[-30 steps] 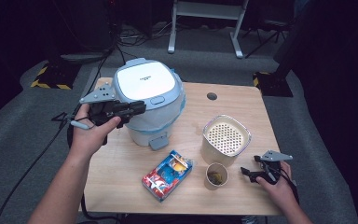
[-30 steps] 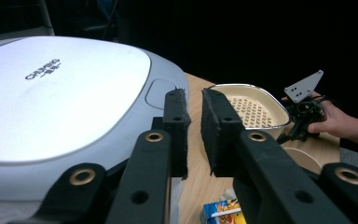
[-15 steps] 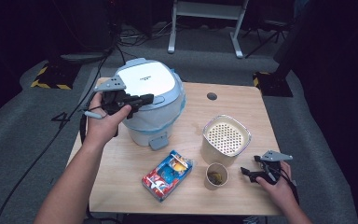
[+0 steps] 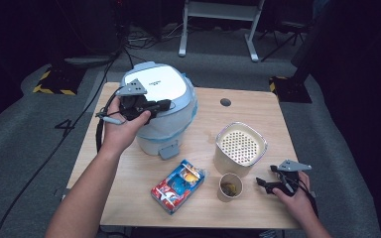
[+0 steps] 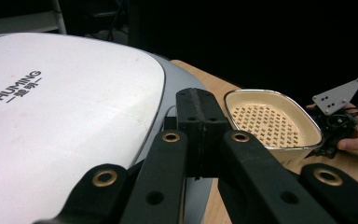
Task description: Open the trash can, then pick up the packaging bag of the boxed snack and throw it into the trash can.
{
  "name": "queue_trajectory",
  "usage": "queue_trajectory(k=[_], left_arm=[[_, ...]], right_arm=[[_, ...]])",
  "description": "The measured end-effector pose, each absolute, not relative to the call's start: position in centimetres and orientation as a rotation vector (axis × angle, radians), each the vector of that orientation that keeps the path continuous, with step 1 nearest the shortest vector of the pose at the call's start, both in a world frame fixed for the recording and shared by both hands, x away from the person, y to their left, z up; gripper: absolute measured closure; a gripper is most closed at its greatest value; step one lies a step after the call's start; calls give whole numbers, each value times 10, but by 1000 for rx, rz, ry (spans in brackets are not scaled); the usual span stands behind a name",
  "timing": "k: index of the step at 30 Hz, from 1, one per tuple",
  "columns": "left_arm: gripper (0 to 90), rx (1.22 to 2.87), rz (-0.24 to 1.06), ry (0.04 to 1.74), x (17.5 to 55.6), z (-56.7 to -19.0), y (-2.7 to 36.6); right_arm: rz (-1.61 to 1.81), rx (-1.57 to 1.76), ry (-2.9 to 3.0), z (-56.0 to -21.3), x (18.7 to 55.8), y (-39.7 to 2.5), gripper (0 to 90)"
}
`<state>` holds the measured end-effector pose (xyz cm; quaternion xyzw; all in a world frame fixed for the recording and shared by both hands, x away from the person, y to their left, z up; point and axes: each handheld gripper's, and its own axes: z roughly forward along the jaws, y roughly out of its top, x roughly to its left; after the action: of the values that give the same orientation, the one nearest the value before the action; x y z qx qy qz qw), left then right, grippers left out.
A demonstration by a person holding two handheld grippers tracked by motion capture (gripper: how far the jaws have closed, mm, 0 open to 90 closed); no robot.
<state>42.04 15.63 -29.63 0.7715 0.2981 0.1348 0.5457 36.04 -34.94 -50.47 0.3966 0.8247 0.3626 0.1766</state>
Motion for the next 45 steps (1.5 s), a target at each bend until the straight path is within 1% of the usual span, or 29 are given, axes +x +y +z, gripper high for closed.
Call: queue_trajectory(k=[4,6,11,14,17,18,19,20,21,22,24,28,33,34,36,37,38,42,45], left_arm=[[900,1823,315,736,420,-295,155],[900,1821,333,750,421,-295,156],[900,1829,315,751,421,-295,157],[900,1849,340,748,420,-294,155],[899,1836,367,745,419,-294,154],[870,1836,367,745,419,-294,154],[870,1830,345,743,419,-294,154],[776,1827,339,737,418,-294,153],[660,1834,358,737,416,-293,152],[638,1852,390,744,413,-291,150],[596,1866,368,730,410,-289,149],[558,1863,348,673,399,-288,147],[558,1845,356,651,388,-287,149],[562,1848,386,645,386,-287,151],[532,1852,405,644,382,-287,152],[531,1851,402,639,379,-289,153],[538,1870,367,664,374,-290,153],[540,1926,406,671,365,-298,151],[553,1901,353,654,361,-307,149]], right_arm=[[1029,1122,2335,-505,360,-349,158],[1029,1122,2335,-505,360,-349,158],[1029,1123,2335,-505,360,-349,158],[1029,1123,2335,-505,360,-349,158],[1027,1123,2335,-505,360,-349,158],[1027,1123,2335,-505,360,-349,158],[1029,1123,2335,-505,360,-349,158],[1029,1123,2335,-505,361,-349,158],[1027,1123,2335,-505,360,-349,157],[1029,1123,2335,-505,360,-349,158],[1027,1123,2335,-505,360,-349,158],[1029,1123,2335,-505,360,-349,158],[1029,1122,2334,-505,360,-349,158],[1029,1121,2335,-505,360,-349,159],[1029,1122,2335,-505,360,-349,159],[1026,1122,2335,-505,360,-349,159],[1029,1121,2335,-505,360,-349,159],[1029,1122,2335,-505,360,-349,159],[1029,1122,2335,-505,360,-349,159]])
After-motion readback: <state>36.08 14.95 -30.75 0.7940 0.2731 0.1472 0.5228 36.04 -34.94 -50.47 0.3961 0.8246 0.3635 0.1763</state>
